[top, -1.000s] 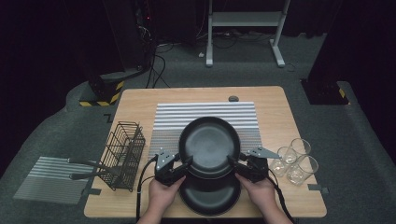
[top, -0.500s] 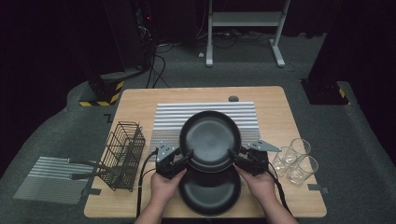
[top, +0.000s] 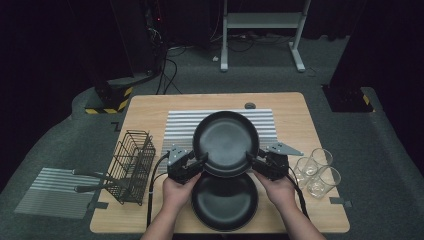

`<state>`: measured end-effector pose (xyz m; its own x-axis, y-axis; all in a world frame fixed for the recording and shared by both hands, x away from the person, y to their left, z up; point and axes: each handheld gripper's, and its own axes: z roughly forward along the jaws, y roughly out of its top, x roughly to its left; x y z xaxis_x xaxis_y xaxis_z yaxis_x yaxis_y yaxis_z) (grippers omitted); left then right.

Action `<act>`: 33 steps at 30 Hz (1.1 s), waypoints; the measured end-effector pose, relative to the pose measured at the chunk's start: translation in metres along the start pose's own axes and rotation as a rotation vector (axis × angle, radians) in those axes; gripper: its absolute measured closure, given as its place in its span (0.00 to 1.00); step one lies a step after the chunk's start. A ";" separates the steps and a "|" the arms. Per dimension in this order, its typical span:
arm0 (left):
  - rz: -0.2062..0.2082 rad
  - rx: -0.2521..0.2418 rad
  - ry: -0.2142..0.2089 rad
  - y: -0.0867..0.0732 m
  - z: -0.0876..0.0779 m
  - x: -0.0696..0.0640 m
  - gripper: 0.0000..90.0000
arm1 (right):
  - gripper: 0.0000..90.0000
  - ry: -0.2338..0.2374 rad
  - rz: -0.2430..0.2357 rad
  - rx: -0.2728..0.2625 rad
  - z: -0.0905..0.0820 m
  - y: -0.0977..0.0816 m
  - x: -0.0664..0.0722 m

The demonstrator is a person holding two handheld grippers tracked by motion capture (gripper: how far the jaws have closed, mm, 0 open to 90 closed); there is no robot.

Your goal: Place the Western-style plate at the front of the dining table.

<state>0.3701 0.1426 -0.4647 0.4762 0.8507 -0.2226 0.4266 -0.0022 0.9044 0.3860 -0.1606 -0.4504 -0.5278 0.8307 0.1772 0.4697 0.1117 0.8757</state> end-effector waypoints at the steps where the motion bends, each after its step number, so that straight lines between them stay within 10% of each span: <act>1: 0.001 -0.001 -0.001 0.001 0.001 0.001 0.60 | 0.63 -0.004 0.010 0.007 -0.001 0.001 0.000; 33: 0.013 -0.049 0.033 0.037 0.019 0.016 0.61 | 0.63 0.001 -0.025 -0.045 0.022 0.044 -0.013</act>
<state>0.4079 0.1461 -0.4414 0.4560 0.8674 -0.1991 0.3818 0.0114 0.9242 0.4290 -0.1542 -0.4238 -0.5397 0.8275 0.1548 0.4238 0.1081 0.8993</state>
